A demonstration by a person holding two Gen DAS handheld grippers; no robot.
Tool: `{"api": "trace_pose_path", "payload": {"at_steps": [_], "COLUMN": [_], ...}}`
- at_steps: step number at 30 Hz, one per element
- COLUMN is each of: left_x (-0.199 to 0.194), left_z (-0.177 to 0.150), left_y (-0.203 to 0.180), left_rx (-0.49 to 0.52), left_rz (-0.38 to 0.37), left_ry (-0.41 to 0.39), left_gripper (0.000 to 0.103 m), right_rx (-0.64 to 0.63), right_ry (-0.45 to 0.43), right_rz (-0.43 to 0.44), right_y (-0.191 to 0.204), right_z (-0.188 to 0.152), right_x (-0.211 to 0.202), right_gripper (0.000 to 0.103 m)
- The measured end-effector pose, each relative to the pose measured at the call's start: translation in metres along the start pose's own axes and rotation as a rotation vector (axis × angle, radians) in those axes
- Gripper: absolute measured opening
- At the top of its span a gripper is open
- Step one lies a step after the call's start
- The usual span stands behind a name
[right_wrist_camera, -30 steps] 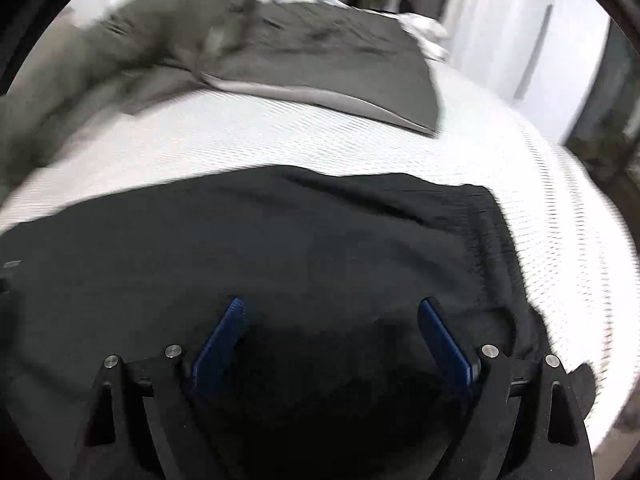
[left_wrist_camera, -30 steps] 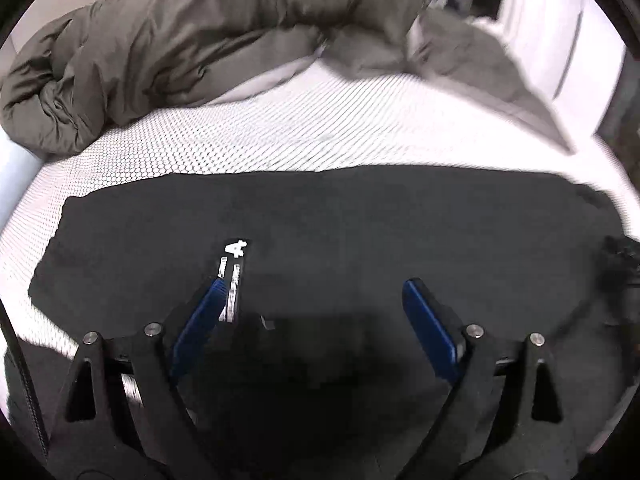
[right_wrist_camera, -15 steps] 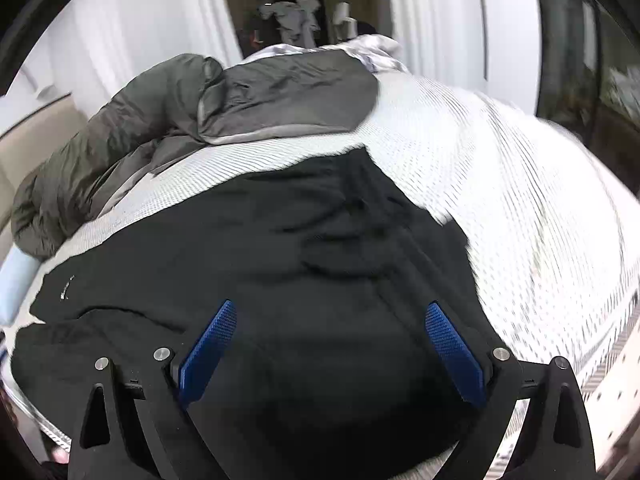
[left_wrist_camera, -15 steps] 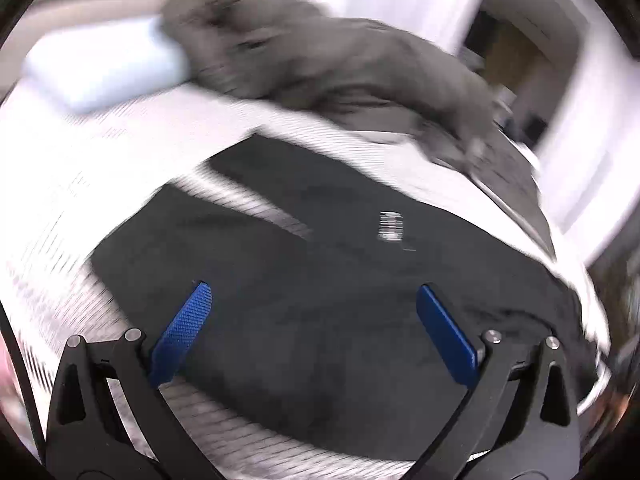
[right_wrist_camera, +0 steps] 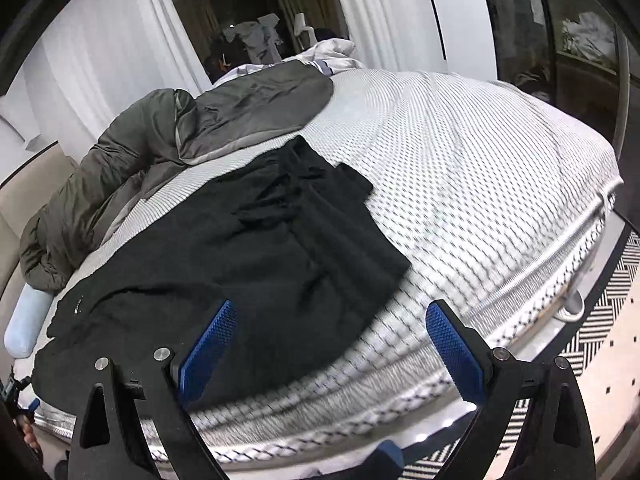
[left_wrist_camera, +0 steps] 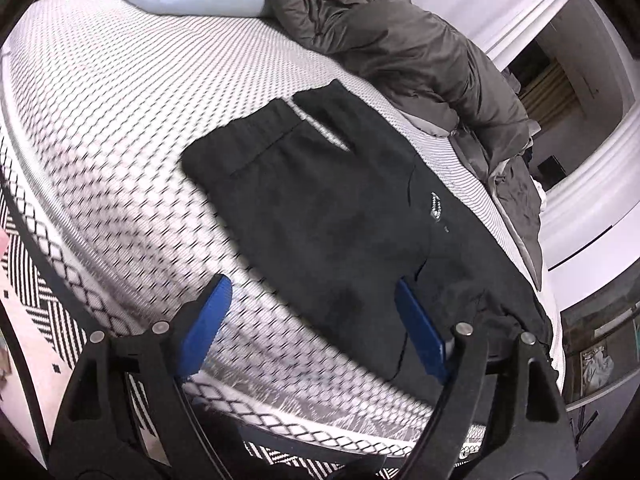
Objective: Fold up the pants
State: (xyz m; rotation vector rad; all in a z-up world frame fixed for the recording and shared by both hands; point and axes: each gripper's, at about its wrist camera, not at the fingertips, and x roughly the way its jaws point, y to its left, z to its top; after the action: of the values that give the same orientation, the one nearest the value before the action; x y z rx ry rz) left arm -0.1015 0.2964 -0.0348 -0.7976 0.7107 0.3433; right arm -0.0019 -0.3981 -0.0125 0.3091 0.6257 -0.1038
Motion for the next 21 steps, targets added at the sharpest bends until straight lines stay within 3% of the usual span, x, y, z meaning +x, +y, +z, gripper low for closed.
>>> {"api": "trace_pose_path", "payload": {"at_steps": [5, 7, 10, 12, 16, 21], "left_x": [0.014, 0.024, 0.039, 0.045, 0.057, 0.053], "left_z": [0.007, 0.014, 0.024, 0.03, 0.044, 0.042], "left_y": [-0.006, -0.01, -0.012, -0.012, -0.004, -0.004], "left_rx": [-0.002, 0.012, 0.001, -0.009, -0.06, -0.043], "left_rz": [-0.021, -0.013, 0.004, 0.027, 0.01, 0.011], "left_ry": [-0.023, -0.029, -0.027, -0.035, -0.042, -0.069], "left_gripper": [0.08, 0.07, 0.046, 0.022, 0.008, 0.003], "right_rx": [0.032, 0.06, 0.115, 0.15, 0.267, 0.293], "right_ry": [0.022, 0.036, 0.048, 0.053, 0.051, 0.066], "right_rz": [0.031, 0.039, 0.116, 0.151, 0.262, 0.222], "right_y": [-0.017, -0.024, -0.036, -0.042, -0.055, -0.057], "right_z": [-0.011, -0.013, -0.017, -0.019, -0.013, -0.004], "right_x": [0.002, 0.005, 0.01, 0.016, 0.045, 0.059], "right_gripper": [0.097, 0.097, 0.097, 0.097, 0.089, 0.068]}}
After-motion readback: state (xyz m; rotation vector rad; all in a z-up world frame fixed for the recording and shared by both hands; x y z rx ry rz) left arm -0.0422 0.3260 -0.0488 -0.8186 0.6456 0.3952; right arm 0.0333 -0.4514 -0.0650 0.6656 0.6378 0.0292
